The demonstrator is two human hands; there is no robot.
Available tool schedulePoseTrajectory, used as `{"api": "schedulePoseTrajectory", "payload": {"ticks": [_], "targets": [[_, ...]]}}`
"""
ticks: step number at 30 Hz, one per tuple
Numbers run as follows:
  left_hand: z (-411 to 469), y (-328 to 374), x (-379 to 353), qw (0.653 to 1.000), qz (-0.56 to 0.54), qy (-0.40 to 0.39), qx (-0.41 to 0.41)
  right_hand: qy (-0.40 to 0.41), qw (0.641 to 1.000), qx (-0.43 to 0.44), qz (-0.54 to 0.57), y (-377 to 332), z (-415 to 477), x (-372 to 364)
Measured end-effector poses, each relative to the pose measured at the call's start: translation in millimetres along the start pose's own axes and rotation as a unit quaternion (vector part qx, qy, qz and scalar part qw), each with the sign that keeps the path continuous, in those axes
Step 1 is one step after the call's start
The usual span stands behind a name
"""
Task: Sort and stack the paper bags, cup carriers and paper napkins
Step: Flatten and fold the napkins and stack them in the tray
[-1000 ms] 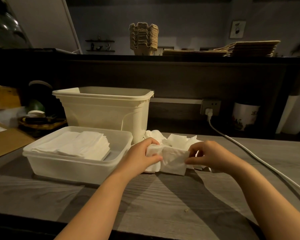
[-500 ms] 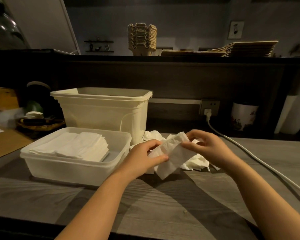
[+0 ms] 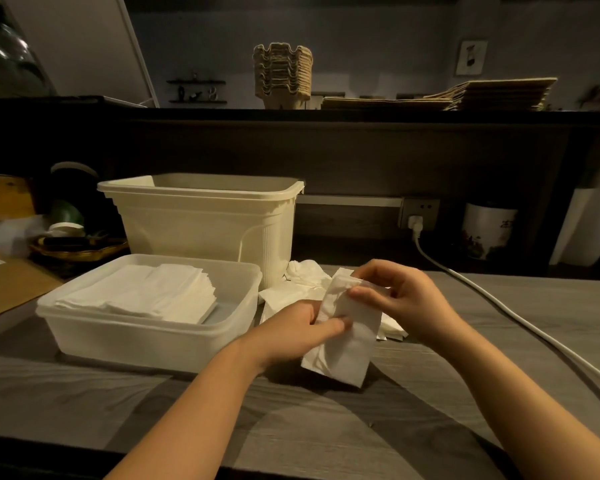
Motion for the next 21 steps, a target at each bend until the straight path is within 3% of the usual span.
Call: {"api": "schedulePoseTrajectory", "payload": {"ticks": [5,10,13,21], "targets": [[1.8,0.4,3.5,1.000,-0.030,0.008,0.003,0.039,0.999,-0.008,-0.009,3.5,1.2,1.0],[-3.8,-0.8,4.3,0.995,-0.059,-0.075,0.035,-0.024,0.997,-0.020,0.075,-0.3,-0.1,0.8],[-4.4,-3.7,3.4,0.986,-0.118,-0.108,0.051,-0.052,0.996,-0.017,0.069,-1.4,-0.4,-1.7],[-3.4,-1.1,1.8,0.976,-0.182,-0.119,0.025,0.002,0.995,-0.061,0.075,1.5,1.0,3.4]]}}
Point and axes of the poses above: each hand's wrist, its own z-axis towards the middle knuckle, its own x-axis out of the back of the hand, y = z × x, the point moved 1 cm from there along z, towards the middle knuckle, and after that the axes turned 9 degrees about -x, right-handed, at the moved point
